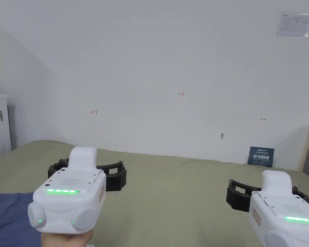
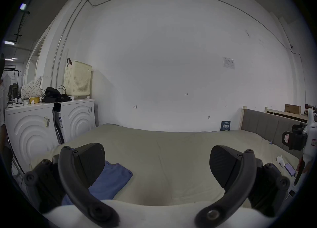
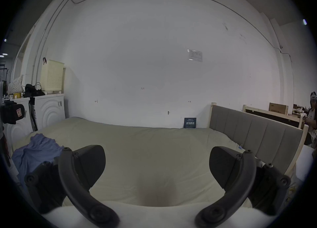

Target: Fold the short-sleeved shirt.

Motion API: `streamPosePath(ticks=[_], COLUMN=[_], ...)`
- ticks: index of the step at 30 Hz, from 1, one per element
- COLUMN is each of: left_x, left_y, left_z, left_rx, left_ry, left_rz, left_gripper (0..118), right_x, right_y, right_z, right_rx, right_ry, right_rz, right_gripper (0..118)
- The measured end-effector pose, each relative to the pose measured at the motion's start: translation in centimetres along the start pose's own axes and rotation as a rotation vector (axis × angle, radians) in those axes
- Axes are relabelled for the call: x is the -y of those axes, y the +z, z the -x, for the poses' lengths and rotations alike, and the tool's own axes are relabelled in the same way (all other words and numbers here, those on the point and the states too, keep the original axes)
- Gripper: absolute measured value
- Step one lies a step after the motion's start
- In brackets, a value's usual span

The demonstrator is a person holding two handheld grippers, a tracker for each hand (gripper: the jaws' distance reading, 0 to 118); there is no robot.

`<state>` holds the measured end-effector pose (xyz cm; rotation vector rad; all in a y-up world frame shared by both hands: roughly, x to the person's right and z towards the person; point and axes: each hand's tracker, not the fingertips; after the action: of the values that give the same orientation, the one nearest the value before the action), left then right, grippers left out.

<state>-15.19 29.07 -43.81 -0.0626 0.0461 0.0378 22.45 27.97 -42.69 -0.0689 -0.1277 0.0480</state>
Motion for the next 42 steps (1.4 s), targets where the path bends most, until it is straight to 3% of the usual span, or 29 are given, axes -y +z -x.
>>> streamPosePath(ticks=[23,24,25,26,27,28,29,31,33,42], left_x=[-0.2,-0.3,-0.3,-0.4,-0.5,-0.5,-0.4,-0.1,0.3,0.9], left_y=[-0.2,-0.2,-0.1,-0.1,0.0,-0.1,-0.3,-0.3,-0.2,0.3], left_z=[0.1,0.1,0.0,-0.2,-0.3,-0.4,-0.5,-0.3,0.3,1.6], left_rx=[0.010,0.014,0.015,0.003,0.005,-0.002,-0.015,-0.072,-0.001,-0.061], left_ry=[-0.001,-0.007,-0.014,-0.026,-0.037,-0.048,-0.054,-0.029,0.035,0.003], left_rz=[0.005,-0.001,-0.004,-0.011,-0.012,-0.013,-0.003,-0.015,-0.008,0.005], left_gripper=[118,117,108,79,42,7,0,0,0,0], right_x=[0.0,0.0,0.0,-0.1,-0.1,0.0,0.1,0.6,1.2,1.0], right_y=[-0.1,-0.1,-0.1,-0.1,-0.1,0.1,0.3,0.1,0.8,0.9], right_z=[0.3,0.3,0.3,0.2,0.2,0.2,0.3,0.4,0.1,1.4], right_rx=[0.010,0.008,0.007,0.007,0.011,0.012,0.019,0.055,0.060,0.023], right_ry=[0.011,0.011,0.013,0.016,0.014,0.013,0.011,0.027,0.001,0.009], right_rz=[0.005,0.005,0.003,0.011,0.014,0.009,-0.009,0.001,-0.003,0.037], right_gripper=[118,118,118,114,100,60,2,1,1,1])
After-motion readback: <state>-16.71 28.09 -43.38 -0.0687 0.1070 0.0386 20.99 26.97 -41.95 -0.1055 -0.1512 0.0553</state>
